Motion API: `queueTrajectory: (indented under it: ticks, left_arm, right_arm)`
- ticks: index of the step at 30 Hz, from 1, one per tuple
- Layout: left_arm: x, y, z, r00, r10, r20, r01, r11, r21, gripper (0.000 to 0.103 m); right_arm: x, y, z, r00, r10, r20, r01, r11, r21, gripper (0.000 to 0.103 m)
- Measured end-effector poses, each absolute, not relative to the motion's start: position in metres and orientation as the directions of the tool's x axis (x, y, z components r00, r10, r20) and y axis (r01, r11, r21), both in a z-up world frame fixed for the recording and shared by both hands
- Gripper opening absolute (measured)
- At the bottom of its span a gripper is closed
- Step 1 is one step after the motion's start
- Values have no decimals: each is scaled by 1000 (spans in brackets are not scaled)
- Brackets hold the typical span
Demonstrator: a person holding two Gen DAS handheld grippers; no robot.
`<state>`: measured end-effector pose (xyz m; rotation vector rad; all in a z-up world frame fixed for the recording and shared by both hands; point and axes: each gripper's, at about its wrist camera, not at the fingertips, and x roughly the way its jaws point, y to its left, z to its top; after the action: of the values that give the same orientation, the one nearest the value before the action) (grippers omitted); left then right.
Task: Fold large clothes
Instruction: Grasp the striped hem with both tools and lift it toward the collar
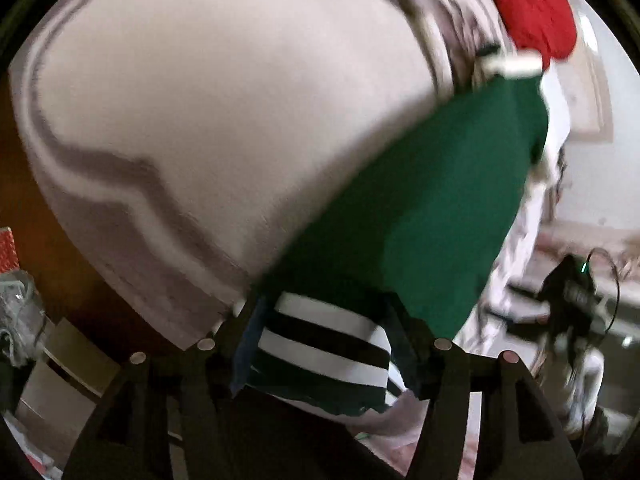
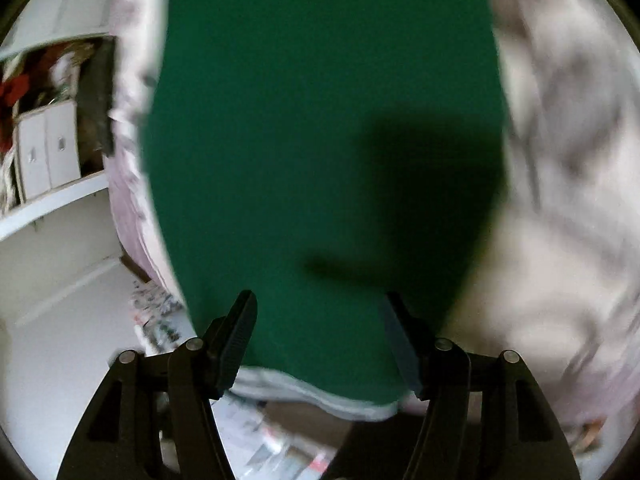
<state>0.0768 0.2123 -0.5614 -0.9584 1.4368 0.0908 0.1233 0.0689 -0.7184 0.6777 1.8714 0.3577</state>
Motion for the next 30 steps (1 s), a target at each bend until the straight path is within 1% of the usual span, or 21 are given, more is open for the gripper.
queueTrajectory:
  ticks: [2,3,4,6,9,10,11,12,13,14,16,20,25,27,28,30]
  left_arm:
    - [81,198,-559,186,-393,-900,-544,722,-428,55]
    - [81,194,-556,192,-367,-910,-529,742,-411,43]
    - [80,190,-553,197,-340,-920,-517,761,-392,37]
    - [74,187,-547,229,-325,-918,-507,765,-397,23]
    - [64,189,-538,249,-323,-913,-485,775,-406,14]
    - [63,189,-537,251,-320,-914,-479,779,-404,13]
    - [64,188,-534,249,-320,-914,-473,783,-403,12]
    - [64,187,-531,246,-317,-916,-466,790,-399,12]
    - [65,186,-529,246,-315,-917,-456,797,-396,12]
    - [65,185,-526,243,-311,-919,-441,808,-391,11]
    - [61,187,-526,236,-314,-920,-436,812,-389,11]
    - [53,196,-535,217,-369,-904,-450,784,-428,10]
    - [53,216,-573,139,-396,-907,-440,796,-415,9]
    - [58,223,-584,114,-419,-901,-437,793,-424,13]
    - [59,226,-582,108,-446,-888,-430,785,-446,13]
    - [62,233,-570,97,-492,-865,-405,775,-486,17]
  right_arm:
    - [75,62,-748,-316,643,-698,362,762,537,66]
    - [46,61,-766,-340,664,-666,411,742,529,66]
    - [24,62,-779,-351,691,-632,444,717,537,66]
    - [-9,67,-798,-372,714,-594,474,696,539,66]
    - [-42,79,-814,-368,749,-552,489,660,570,66]
    - [-49,80,-815,-333,769,-546,495,635,593,66]
    - [-52,81,-812,-299,776,-555,483,625,613,52]
    - [-56,80,-809,-265,774,-576,479,624,618,35]
    - [-61,78,-805,-236,785,-573,485,606,630,14]
    - [-64,79,-802,-217,788,-576,491,598,633,8]
    - [-74,81,-787,-202,763,-614,465,626,625,6]
    - [-91,82,-765,-175,730,-660,469,652,596,5]
    - [-104,89,-764,-157,695,-702,514,664,543,5]
    - [-103,99,-773,-166,684,-711,519,673,526,5]
    - [-102,100,-777,-177,671,-720,493,693,525,5]
    - [-92,103,-786,-210,668,-714,455,713,534,8]
